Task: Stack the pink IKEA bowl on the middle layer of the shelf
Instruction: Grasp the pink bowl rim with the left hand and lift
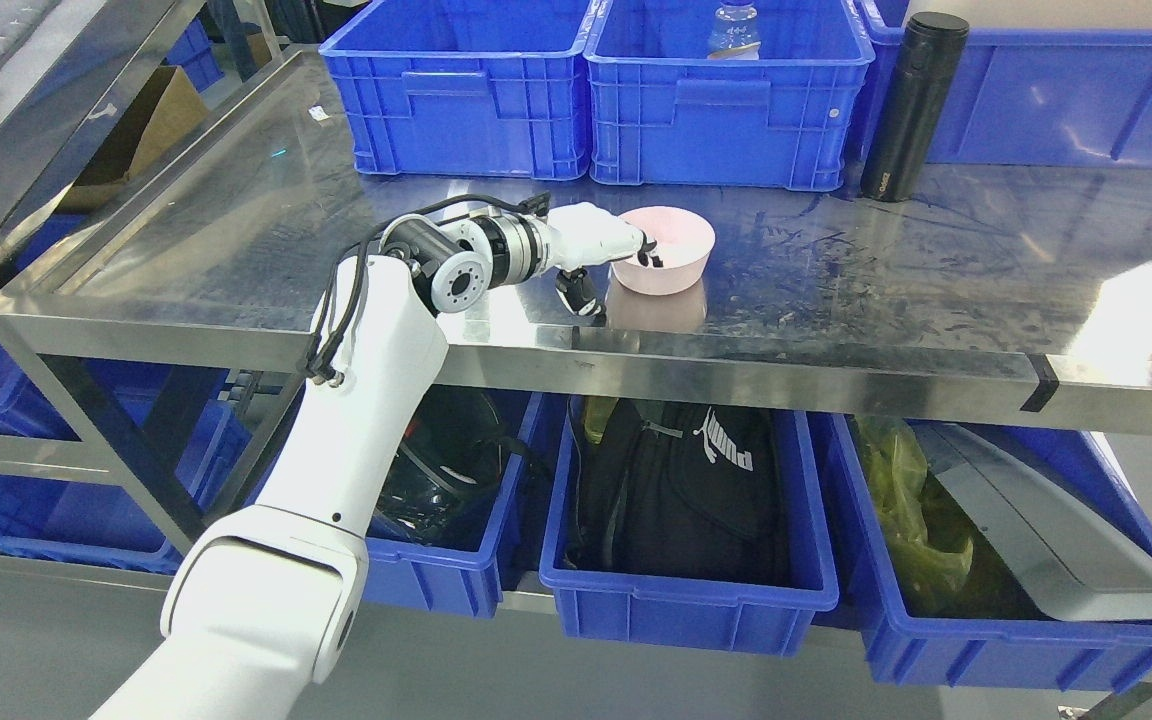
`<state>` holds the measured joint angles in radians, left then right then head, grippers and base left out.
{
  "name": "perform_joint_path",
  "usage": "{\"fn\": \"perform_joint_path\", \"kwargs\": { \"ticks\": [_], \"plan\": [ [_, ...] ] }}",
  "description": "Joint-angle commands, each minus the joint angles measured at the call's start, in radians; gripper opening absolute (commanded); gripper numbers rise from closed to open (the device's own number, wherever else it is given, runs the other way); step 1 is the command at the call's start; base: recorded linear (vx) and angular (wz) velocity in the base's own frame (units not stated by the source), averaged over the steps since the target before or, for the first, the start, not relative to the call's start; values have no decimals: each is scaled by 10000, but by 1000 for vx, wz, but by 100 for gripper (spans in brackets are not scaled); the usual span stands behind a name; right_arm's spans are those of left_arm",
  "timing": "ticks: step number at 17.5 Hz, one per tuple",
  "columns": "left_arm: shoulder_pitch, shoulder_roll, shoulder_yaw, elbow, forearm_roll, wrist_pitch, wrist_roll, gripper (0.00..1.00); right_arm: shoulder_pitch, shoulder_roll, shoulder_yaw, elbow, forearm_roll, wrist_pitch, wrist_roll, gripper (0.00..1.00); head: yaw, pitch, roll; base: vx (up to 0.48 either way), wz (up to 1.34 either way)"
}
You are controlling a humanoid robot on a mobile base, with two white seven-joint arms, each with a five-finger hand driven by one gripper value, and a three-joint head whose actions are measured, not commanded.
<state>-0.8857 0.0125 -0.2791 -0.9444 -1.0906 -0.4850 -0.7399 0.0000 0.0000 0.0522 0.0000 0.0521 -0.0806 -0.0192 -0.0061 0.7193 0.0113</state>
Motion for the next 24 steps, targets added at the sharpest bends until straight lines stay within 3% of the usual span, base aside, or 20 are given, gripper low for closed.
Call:
{"fn": "perform_joint_path", "kwargs": {
  "ticks": [1, 4, 6, 13, 18, 20, 24],
  "plan": [
    [-10, 50, 30, 685, -31, -89, -25, 48, 46, -175, 0, -175, 0, -7, 8, 100, 0, 0, 0, -14, 79],
    [-10, 50, 290, 624, -1, -257, -25, 30, 30, -175, 0, -175, 0, -7, 8, 100, 0, 0, 0, -9, 53],
    [-25, 50, 657, 410, 45, -732, -10, 12, 30, -175, 0, -175, 0, -7, 8, 100, 0, 0, 0, 0, 0],
    [-41, 50, 1195, -664, 658, -871, 98, 5, 31, -175, 0, -175, 0, -7, 8, 100, 0, 0, 0, 0, 0],
    [-377, 50, 2222, -1369, 1118, -1684, -86, 0, 46, -175, 0, -175, 0, -7, 8, 100, 0, 0, 0, 0, 0],
    [-577, 50, 2285, -1813, 2341, -1730, -422, 0, 46, -175, 0, -175, 0, -7, 8, 100, 0, 0, 0, 0, 0],
    [-181, 50, 2484, -3989, 4047, -1777, -1359, 0, 46, -175, 0, -175, 0, -7, 8, 100, 0, 0, 0, 0, 0]
  ]
}}
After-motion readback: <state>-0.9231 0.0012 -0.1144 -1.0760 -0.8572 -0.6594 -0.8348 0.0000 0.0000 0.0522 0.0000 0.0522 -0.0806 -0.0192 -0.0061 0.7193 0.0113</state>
